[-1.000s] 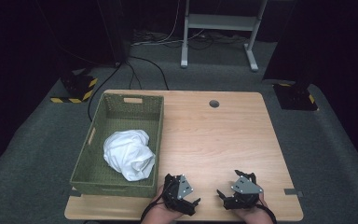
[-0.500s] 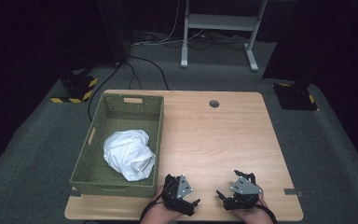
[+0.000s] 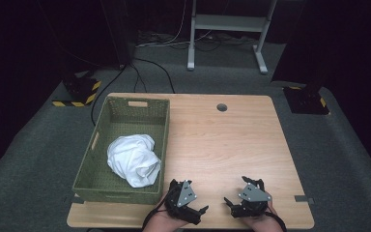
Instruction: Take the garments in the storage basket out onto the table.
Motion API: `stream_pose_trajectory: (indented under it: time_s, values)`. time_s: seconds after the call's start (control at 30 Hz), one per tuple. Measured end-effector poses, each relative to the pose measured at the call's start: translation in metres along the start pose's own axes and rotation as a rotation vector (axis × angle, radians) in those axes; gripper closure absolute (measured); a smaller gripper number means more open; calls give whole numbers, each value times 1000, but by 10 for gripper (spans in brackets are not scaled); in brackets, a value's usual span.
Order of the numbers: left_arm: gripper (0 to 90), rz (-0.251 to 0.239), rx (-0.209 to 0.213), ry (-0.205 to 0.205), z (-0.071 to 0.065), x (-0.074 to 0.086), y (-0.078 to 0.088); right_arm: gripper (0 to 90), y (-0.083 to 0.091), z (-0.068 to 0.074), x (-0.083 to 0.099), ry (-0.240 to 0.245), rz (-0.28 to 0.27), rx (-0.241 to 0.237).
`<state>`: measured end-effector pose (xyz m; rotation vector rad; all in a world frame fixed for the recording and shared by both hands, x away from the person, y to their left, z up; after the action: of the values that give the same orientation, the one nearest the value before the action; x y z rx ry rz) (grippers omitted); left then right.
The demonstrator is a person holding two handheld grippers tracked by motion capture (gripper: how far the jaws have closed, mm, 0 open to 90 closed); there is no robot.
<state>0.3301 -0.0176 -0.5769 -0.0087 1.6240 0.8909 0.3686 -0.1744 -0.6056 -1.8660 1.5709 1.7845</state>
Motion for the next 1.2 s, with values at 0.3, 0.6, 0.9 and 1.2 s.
stream_pose_trajectory:
  time_s: [0.3,0.6,0.9,1.2]
  values:
    - [28,-21,1,-25,-5,-13,17,9,0,1,0,2,0,-4]
    - [19,-65,-28,-21,-6,-31,39,9,0,1,0,3,1,-2]
    - [14,-99,-59,14,8,-38,59,9,0,1,0,5,3,-4]
    - [12,-136,-119,52,30,-42,85,9,0,2,0,12,3,-7]
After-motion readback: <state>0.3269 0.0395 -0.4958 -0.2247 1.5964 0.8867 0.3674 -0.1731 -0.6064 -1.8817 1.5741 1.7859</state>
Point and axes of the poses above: each handheld gripper's, and its own axes: y roughly backward along the jaws, x roughly out of its underside, z roughly to its left, the point moved 10 cm from there along -y, roughly forward along the jaws, and after that the axes turned 3 degrees about x, right-handed, at the moved point
